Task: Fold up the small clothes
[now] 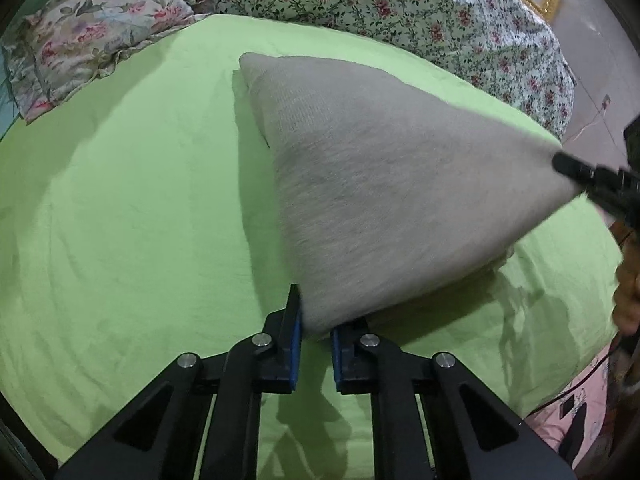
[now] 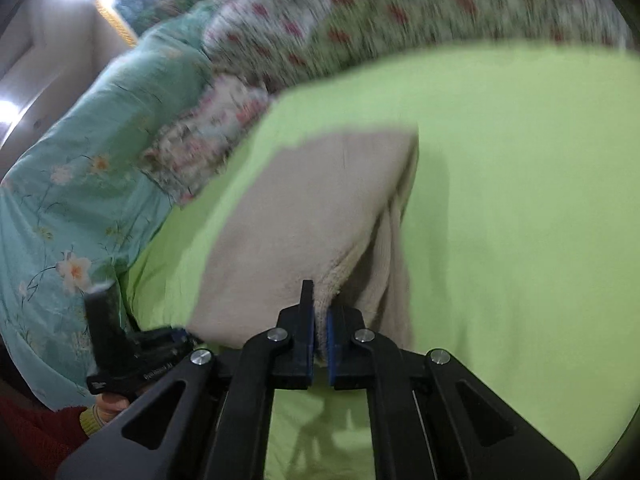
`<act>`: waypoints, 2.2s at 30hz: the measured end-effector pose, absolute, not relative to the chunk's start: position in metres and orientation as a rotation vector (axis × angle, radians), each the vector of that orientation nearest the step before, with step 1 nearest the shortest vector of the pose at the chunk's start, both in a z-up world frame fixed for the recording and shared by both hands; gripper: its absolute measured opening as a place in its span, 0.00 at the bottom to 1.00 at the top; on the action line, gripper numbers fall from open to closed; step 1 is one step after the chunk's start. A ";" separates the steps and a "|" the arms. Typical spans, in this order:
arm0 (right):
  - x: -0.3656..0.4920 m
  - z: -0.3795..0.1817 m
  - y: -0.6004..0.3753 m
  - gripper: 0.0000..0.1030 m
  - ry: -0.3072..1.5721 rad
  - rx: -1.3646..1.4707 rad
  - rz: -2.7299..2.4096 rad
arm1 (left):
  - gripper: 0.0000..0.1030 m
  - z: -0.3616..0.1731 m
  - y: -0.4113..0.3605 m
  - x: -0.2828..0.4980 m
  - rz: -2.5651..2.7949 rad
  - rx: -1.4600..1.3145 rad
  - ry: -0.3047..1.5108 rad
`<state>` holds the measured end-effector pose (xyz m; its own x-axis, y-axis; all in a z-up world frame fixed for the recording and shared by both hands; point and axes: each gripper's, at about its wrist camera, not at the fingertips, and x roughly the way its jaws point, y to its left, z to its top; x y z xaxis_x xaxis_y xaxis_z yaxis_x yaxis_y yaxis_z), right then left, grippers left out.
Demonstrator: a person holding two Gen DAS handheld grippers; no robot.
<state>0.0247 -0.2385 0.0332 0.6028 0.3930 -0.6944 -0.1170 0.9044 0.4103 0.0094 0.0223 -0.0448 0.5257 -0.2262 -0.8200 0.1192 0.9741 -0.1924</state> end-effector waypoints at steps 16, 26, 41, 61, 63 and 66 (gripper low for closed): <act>0.029 -0.038 -0.250 0.29 1.130 0.317 0.189 | 0.10 -0.022 0.028 -0.015 -0.350 -0.071 1.019; 0.101 0.001 -0.289 0.41 0.958 0.581 0.258 | 0.10 -0.007 0.009 0.021 -0.509 -0.121 0.930; 0.220 -0.034 -0.262 0.08 0.988 0.472 0.274 | 0.10 -0.059 -0.006 0.042 -0.496 -0.182 1.034; 0.123 -0.042 -0.220 0.17 1.043 0.313 0.192 | 0.27 -0.031 0.010 0.089 -0.349 -0.221 0.962; 0.122 -0.045 -0.225 0.14 1.009 0.322 0.199 | 0.27 -0.032 0.004 0.087 -0.339 -0.177 0.957; 0.123 -0.042 -0.224 0.14 1.018 0.301 0.193 | 0.27 -0.032 0.005 0.088 -0.338 -0.188 0.958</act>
